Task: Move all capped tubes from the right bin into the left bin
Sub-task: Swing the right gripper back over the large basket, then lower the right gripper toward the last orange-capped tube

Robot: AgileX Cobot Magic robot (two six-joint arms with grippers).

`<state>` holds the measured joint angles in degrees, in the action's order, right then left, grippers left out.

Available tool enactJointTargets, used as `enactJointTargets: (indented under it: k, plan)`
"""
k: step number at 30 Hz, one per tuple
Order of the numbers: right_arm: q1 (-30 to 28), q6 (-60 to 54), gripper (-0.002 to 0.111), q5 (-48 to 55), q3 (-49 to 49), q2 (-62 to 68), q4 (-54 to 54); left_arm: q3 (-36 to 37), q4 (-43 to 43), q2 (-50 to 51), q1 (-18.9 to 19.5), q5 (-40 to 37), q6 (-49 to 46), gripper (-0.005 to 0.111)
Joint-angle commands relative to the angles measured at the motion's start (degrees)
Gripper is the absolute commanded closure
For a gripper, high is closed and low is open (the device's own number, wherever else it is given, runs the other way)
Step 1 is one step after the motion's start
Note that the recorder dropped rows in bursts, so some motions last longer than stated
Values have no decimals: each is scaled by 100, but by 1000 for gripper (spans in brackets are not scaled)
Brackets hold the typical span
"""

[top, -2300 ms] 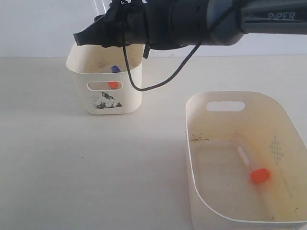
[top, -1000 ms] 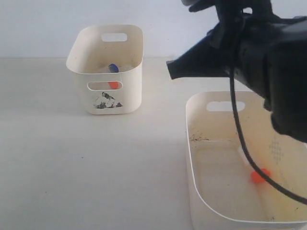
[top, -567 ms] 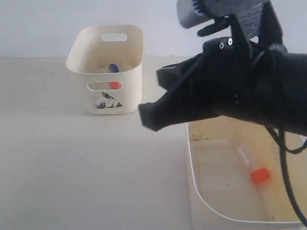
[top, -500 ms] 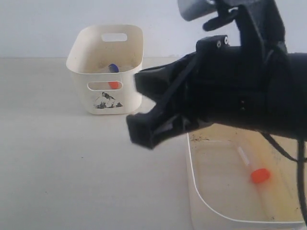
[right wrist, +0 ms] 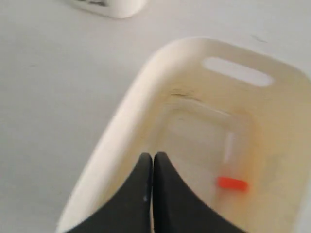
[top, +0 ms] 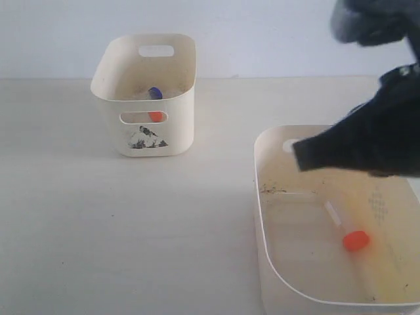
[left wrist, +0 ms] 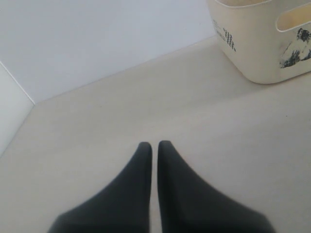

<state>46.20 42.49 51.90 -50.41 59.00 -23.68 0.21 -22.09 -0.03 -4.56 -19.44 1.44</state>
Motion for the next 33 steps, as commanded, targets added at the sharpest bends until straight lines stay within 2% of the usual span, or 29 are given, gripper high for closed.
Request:
enactJointTargets:
  k: [1, 7, 12, 15, 20, 23, 33]
  plan:
    - [-252, 153, 109, 1806, -1006, 118, -271, -21, 16, 3, -31, 18, 54, 102]
    - [-284, -123, 109, 1806, -1368, 663, 660, -21, 16, 3, -31, 18, 54, 102]
    - [-295, -196, 109, 1806, -1368, 1440, 845, -21, 16, 3, -31, 18, 54, 102]
    - [-489, -262, 109, 1806, -1368, 1888, 938, -21, 16, 3, -31, 18, 54, 102]
    - [-1212, -472, 109, 1806, -1368, 2374, 1323, -21, 16, 3, -31, 18, 54, 102]
    - [-1460, -695, 109, 1806, -1368, 2487, 1407, -21, 16, 3, -31, 18, 54, 102]
    - [-1599, -1013, 109, 1806, -1357, 2738, 1405, -21, 16, 3, -31, 18, 54, 102]
